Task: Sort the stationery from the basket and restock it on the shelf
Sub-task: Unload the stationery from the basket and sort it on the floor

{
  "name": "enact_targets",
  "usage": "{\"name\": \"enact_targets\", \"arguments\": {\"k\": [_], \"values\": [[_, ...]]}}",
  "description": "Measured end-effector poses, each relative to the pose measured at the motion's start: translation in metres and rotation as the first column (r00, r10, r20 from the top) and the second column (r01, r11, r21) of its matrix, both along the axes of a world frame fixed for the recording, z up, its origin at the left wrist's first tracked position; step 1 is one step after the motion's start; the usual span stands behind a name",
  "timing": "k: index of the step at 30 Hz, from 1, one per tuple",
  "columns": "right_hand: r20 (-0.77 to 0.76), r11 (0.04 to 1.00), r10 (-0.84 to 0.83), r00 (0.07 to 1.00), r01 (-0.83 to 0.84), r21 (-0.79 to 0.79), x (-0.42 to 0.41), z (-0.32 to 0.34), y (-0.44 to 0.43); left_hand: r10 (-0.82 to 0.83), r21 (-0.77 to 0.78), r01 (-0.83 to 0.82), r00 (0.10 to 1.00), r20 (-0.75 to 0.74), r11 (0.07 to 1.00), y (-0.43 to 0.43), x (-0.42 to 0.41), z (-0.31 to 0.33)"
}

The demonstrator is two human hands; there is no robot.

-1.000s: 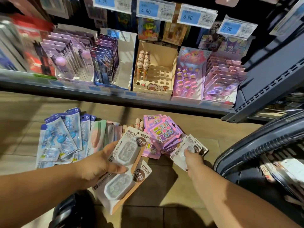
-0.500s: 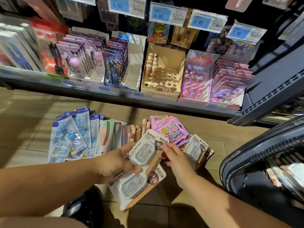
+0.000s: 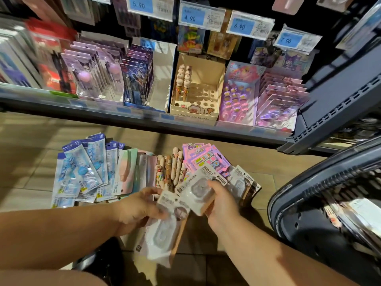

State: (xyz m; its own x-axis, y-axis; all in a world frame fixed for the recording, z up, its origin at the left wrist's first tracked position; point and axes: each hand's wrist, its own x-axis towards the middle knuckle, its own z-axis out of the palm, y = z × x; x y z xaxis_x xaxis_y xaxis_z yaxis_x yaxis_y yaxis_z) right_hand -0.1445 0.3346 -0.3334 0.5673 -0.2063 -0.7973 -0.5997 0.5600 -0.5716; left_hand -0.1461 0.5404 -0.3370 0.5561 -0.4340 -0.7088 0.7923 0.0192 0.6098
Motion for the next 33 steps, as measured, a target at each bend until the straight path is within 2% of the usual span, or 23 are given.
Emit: {"name": "enact_targets", "arguments": {"k": [3,5,9,13,16,18,22,24,26,28,31,33], "values": [[0.007,0.989,0.118,0.993,-0.118,0.094,-0.007,0.006,-0.009,0.233,0.031,-0.233,0.972,-0.006,0.972,0.005,0.006,-0.005],[0.003,0.964,0.208,0.978,-0.205,0.171,-0.012,0.006,-0.006,0.307,-0.005,-0.308,0.951,-0.016,0.952,0.0,0.009,-0.002],[0.026,0.916,0.281,0.959,-0.277,0.29,-0.02,-0.004,0.005,0.328,-0.018,-0.328,0.945,-0.012,0.945,-0.014,0.013,0.002],[0.076,0.913,0.279,0.957,-0.288,0.29,-0.026,-0.009,0.009,0.278,-0.001,-0.278,0.96,-0.015,0.961,-0.019,0.009,-0.004],[0.046,0.949,0.24,0.97,-0.244,0.199,-0.034,-0.02,0.001,0.17,0.082,-0.165,0.984,-0.053,0.983,-0.026,0.007,-0.009],[-0.017,0.974,0.185,0.983,-0.18,0.14,-0.039,-0.032,-0.006,0.006,0.178,0.008,0.997,-0.076,0.984,-0.033,0.006,-0.009],[-0.064,1.0,0.008,0.998,-0.009,-0.003,-0.043,-0.043,-0.024,-0.352,0.24,0.378,0.925,-0.146,0.894,-0.047,0.003,-0.009],[-0.083,0.996,0.003,0.997,-0.011,-0.09,-0.046,-0.05,-0.036,-0.432,0.223,0.466,0.882,-0.187,0.856,-0.056,0.002,-0.011],[-0.155,0.973,0.098,0.983,-0.128,-0.194,-0.049,-0.06,-0.045,-0.47,0.228,0.51,0.857,-0.21,0.829,-0.067,0.003,-0.018],[-0.221,0.972,0.131,0.967,-0.168,-0.161,-0.053,-0.067,-0.051,-0.459,0.258,0.512,0.856,-0.238,0.819,-0.079,0.002,-0.026],[-0.241,0.978,0.205,0.949,-0.208,0.013,-0.059,-0.063,-0.054,-0.476,0.314,0.544,0.837,-0.269,0.778,-0.092,0.001,-0.036],[-0.197,0.973,0.194,0.961,-0.163,0.164,-0.061,-0.058,-0.054,-0.491,0.34,0.555,0.831,-0.26,0.759,-0.097,0.002,-0.041]]}}
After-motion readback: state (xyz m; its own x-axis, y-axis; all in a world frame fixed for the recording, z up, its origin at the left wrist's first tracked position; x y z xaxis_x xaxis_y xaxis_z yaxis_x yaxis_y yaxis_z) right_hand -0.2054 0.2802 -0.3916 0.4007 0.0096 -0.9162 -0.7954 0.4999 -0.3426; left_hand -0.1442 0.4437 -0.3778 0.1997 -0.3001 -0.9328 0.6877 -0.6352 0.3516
